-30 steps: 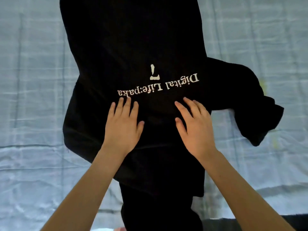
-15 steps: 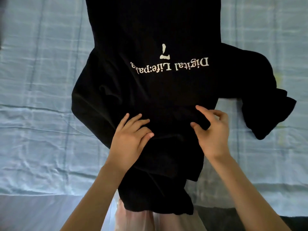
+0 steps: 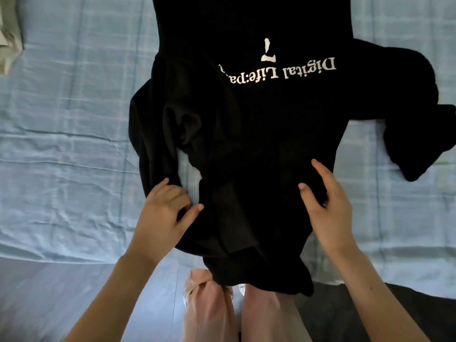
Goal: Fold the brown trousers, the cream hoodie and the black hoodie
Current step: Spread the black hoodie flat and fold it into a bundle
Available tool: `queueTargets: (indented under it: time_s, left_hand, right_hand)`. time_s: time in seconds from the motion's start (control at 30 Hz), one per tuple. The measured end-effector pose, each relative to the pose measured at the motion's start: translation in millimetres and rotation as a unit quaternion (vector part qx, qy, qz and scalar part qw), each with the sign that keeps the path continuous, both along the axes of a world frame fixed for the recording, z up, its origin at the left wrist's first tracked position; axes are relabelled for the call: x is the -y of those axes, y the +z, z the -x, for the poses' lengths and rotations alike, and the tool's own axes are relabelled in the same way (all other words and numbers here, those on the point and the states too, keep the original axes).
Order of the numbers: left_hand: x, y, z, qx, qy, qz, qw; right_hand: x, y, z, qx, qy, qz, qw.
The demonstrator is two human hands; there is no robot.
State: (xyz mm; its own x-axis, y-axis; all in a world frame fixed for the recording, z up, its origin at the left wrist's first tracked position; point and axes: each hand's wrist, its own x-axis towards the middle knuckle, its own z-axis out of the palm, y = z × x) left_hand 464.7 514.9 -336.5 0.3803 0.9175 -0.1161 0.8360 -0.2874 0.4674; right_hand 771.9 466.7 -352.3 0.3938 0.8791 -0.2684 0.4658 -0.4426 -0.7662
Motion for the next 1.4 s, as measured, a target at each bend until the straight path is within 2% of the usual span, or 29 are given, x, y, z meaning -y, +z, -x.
queueTargets:
  time_s: [0.1,0.2,0.27,0.3,0.37,0.4,0.43,0.5,0.53,0.57,0.6,0.67,0.77,0.83,0.9,0.97,1.07,1.13,1.23,1.3,1.37,1.4]
  left_hand:
    - [-3.1,8.0,-3.6,-0.029,-0.016,0.003,0.999]
    - [-10.4,16.8,1.4,-0.061,-0.080,0.047,0.994]
    - [-13.4,26.5,20.3,-0.142,-0.138,0.088,0.976]
    - [-15.3,31.1,33.5,-0.214,-0.156,0.096,0.959]
    - [-19.0,38.4,58.3,-0.325,-0.136,0.080,0.933]
    - [-17.5,36.9,65.8,-0.306,-0.106,0.060,0.944]
    - [-13.0,33.2,65.5,-0.232,-0.072,0.039,0.969]
    - [-0.1,28.2,40.5,-0.026,-0.009,0.027,0.999]
    - [6.9,26.3,20.2,0.073,0.057,0.065,0.994]
    - [13.6,23.7,-2.0,0.150,0.120,0.123,0.974]
    - [18.5,18.8,-23.4,0.181,0.160,0.166,0.956]
    - [28.1,8.7,-56.9,0.199,0.182,0.187,0.945]
    - [38.5,7.6,-63.8,0.266,0.267,0.145,0.915]
    - [51.3,5.2,-48.0,0.267,0.317,0.114,0.903]
    - [67.1,3.5,-38.5,0.247,0.325,0.140,0.902]
    - [82.3,0.9,-41.2,0.213,0.312,0.179,0.908]
    - [91.6,4.9,-62.7,0.256,0.358,0.210,0.873]
    - [97.3,4.5,-81.7,0.266,0.356,0.231,0.866]
    - [112.7,4.1,-91.3,0.237,0.330,0.230,0.884]
    - [110.8,3.8,-86.0,0.198,0.341,0.230,0.890]
    - [103.3,5.9,-80.8,0.132,0.328,0.213,0.911]
    - [97.5,9.1,-79.8,0.108,0.317,0.181,0.925]
  right_hand:
    - [8.5,3.0,14.9,-0.040,-0.001,0.013,0.999]
    - [15.1,5.2,22.6,0.009,0.024,0.033,0.999]
    - [18.2,7.5,23.3,0.030,0.008,0.037,0.999]
    - [19.8,9.0,23.9,0.034,-0.003,0.034,0.999]
    - [21.7,10.2,28.0,0.037,-0.017,0.020,0.999]
    - [23.2,9.7,31.4,0.032,-0.019,0.013,0.999]
    - [25.2,8.6,34.9,0.023,-0.020,0.006,1.000]
    - [30.1,6.4,42.0,-0.003,-0.021,-0.014,1.000]
    - [32.9,5.7,44.5,-0.014,-0.020,-0.025,0.999]
    - [35.0,5.0,46.0,-0.018,-0.015,-0.036,0.999]
    - [36.2,5.0,46.3,-0.022,-0.009,-0.040,0.999]
    - [35.6,9.1,42.5,-0.032,0.003,-0.034,0.999]
    - [38.6,29.5,13.2,0.031,0.014,-0.038,0.999]
    - [45.1,43.7,-20.3,0.085,-0.013,-0.055,0.995]
    - [52.8,47.4,-42.7,0.075,-0.037,-0.033,0.996]
    - [60.5,36.6,-41.9,0.068,-0.001,0.017,0.998]
    - [71.1,21.5,-22.1,0.053,0.056,0.056,0.995]
    - [80.0,16.1,-17.0,0.051,0.058,0.036,0.996]
    - [91.9,16.4,-17.9,0.088,0.050,0.009,0.995]
    - [88.2,19.5,-23.3,0.105,0.063,0.052,0.991]
    - [78.8,24.7,-27.7,0.165,0.071,0.091,0.979]
    - [69.7,29.0,-27.8,0.203,0.072,0.076,0.974]
